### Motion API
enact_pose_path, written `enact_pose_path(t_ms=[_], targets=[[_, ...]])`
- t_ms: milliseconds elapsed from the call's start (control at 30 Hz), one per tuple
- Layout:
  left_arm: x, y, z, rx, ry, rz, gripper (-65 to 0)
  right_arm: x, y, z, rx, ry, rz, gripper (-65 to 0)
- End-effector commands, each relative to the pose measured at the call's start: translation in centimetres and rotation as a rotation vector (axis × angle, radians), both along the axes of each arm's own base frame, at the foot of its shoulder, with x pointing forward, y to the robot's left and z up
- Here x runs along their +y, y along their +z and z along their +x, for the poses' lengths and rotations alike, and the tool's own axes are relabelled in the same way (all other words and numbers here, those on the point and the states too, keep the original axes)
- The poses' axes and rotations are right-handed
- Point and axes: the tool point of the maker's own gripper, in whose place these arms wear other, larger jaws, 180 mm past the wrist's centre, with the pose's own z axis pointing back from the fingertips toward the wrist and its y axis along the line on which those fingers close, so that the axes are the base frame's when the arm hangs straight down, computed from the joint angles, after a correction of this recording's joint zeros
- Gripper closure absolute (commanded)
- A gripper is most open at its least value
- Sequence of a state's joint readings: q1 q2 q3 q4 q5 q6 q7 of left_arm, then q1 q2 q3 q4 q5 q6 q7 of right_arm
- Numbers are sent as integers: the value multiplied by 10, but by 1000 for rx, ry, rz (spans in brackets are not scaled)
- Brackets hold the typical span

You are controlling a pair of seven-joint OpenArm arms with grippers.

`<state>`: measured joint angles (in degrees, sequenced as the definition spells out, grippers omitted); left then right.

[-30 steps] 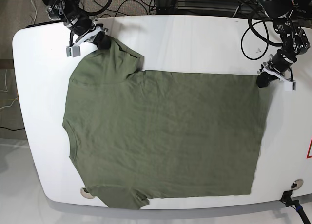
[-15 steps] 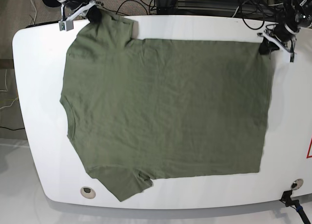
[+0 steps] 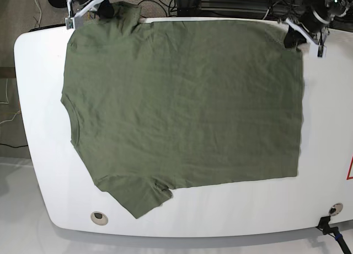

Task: Fold the T-shirt properly
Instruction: 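Lift the shoulder edge with both grippers and fold it over the shirt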

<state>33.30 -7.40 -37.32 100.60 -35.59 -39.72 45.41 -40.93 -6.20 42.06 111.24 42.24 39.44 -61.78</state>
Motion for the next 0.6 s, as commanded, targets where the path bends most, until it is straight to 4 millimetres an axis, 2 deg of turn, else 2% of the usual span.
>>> enact_pose_path(t_ms=[0, 67, 333, 567], targets=[[2, 17, 17, -79, -11, 6, 0, 0, 7, 17, -38, 26, 0, 0], [3, 25, 33, -122, -11, 8, 0, -6, 10, 24, -37, 32, -3, 0], [13, 31, 52, -128, 0, 36, 0, -10, 54, 81, -280, 27, 114, 0], [13, 46, 79, -200, 2, 34, 0, -16, 73, 122, -374, -9, 136, 0]])
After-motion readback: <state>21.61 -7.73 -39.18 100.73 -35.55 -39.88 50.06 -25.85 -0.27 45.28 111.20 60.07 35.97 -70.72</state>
